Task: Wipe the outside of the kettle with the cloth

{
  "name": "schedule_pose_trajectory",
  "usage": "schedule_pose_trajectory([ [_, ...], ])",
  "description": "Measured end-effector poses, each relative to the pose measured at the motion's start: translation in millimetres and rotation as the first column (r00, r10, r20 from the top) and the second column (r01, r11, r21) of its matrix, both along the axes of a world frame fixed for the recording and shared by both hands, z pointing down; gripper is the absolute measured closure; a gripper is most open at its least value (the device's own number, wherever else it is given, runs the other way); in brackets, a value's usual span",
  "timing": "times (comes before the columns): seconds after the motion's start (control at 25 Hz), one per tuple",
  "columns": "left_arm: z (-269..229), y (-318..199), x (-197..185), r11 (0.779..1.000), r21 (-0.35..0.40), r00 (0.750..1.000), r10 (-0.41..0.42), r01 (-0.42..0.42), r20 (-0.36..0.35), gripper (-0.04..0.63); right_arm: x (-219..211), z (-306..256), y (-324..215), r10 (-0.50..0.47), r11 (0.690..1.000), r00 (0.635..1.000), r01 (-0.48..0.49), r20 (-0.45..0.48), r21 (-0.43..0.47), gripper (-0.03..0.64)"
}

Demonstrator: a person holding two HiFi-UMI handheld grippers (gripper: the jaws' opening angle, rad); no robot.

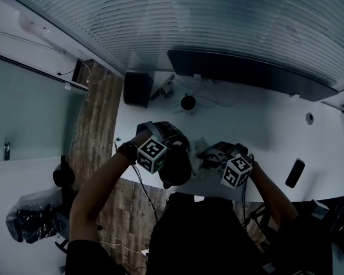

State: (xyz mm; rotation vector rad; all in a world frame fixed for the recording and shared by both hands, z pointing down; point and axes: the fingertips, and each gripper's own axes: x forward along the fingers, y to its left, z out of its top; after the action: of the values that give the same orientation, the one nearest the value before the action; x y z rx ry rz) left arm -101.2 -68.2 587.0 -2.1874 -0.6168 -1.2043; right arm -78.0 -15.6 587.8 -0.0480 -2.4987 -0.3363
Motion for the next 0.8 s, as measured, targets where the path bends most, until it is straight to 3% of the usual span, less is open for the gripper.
schedule_pose_trajectory([
  [0.12, 0, 2, 1, 1.000, -0.003, 1.000, -0.008, 0.008, 0.003, 0.476, -14, 8, 5, -0.056, 0.998, 0.998, 0.057, -0.025, 0.020, 0.548],
  [0.4, 2, 1, 0, 1.000, 0.009, 1.000, -0.028, 0.028, 0.006, 0.476, -7, 84, 22, -0.085, 0.996, 0.982, 0.078, -0.167, -0.046, 0.548],
  [0.6, 2, -2, -3, 0.994, 0.043, 0.995, -0.101, 0.102, -0.028, 0.476, 15, 65, 13, 0.170, 0.974, 0.985, -0.173, -0.038, -0.143, 0.548],
  [0.72, 5, -11, -15, 0.977, 0.038, 0.977, -0.207, 0.209, -0.059, 0.476, 36, 46, 4, 0.319, 0.932, 0.947, -0.305, 0.041, -0.194, 0.548],
  [0.8, 1, -21, -28, 0.950, 0.017, 0.946, -0.309, 0.312, -0.100, 0.476, 49, 28, -3, 0.421, 0.888, 0.900, -0.384, 0.111, -0.251, 0.549],
])
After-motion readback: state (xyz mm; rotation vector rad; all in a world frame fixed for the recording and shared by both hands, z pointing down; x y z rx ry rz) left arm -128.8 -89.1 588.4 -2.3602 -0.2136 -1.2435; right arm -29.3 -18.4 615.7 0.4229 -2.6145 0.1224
